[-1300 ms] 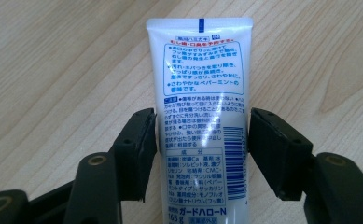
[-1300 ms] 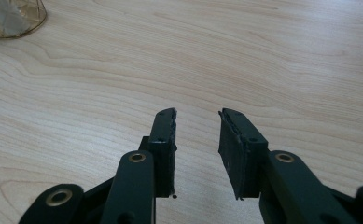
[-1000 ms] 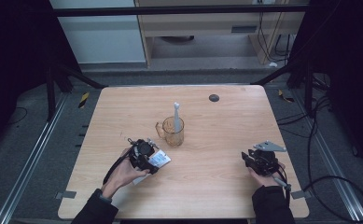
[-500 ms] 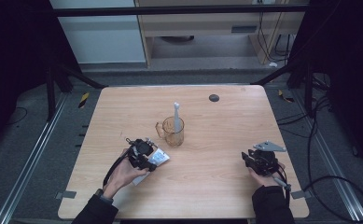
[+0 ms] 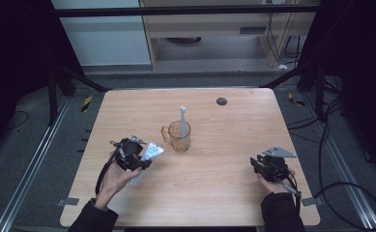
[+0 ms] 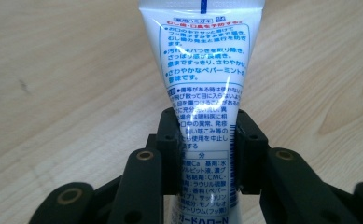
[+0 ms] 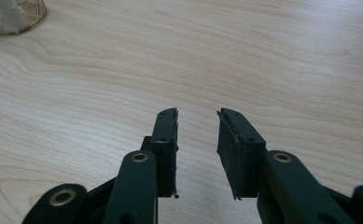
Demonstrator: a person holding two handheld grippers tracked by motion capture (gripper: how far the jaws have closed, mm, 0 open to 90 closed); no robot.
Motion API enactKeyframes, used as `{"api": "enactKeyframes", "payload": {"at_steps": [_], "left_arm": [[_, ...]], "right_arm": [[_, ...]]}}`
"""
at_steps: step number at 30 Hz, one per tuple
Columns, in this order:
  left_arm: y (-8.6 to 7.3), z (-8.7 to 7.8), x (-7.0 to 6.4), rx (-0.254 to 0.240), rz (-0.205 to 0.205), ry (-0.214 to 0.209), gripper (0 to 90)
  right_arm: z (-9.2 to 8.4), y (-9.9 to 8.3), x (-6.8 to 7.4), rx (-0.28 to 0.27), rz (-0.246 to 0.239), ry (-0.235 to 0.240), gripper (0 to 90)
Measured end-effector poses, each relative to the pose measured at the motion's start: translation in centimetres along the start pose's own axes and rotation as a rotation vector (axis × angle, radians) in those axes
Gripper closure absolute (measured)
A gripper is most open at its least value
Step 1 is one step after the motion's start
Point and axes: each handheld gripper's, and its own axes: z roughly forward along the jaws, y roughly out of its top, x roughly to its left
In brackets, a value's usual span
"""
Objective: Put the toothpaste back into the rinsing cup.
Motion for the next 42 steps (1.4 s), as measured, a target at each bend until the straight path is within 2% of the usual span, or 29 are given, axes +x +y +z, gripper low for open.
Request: {"api": "enactKeyframes", "payload": {"at_steps": [5, 12, 17, 25, 29, 42], "left_arm": [[0.2, -1.3, 0.5, -0.083, -0.035, 0.030, 67.7], [0.7, -2.2, 0.6, -0.155, -0.057, 0.065, 67.8], [1.5, -3.1, 0.8, -0.215, -0.074, 0.086, 67.8], [2.6, -4.5, 1.2, -0.303, -0.103, 0.096, 67.9], [3.5, -4.5, 1.3, -0.334, -0.117, 0.103, 67.9], [6.4, -3.1, 0.1, -0.456, -0.144, 0.123, 68.0]], "right_arm": [[0.0, 0.0, 0.0, -0.005, 0.003, -0.003, 65.3], [-0.1, 0.0, 0.1, -0.007, 0.007, -0.001, 65.8], [-0.2, 0.0, 0.1, -0.007, 0.008, 0.005, 72.8], [-0.1, 0.1, 0.4, 0.015, 0.000, 0.015, 84.6], [-0.2, 0.2, 0.5, 0.020, 0.000, 0.017, 89.5], [0.0, 0.1, 0.4, 0.019, -0.005, 0.008, 89.5]]}}
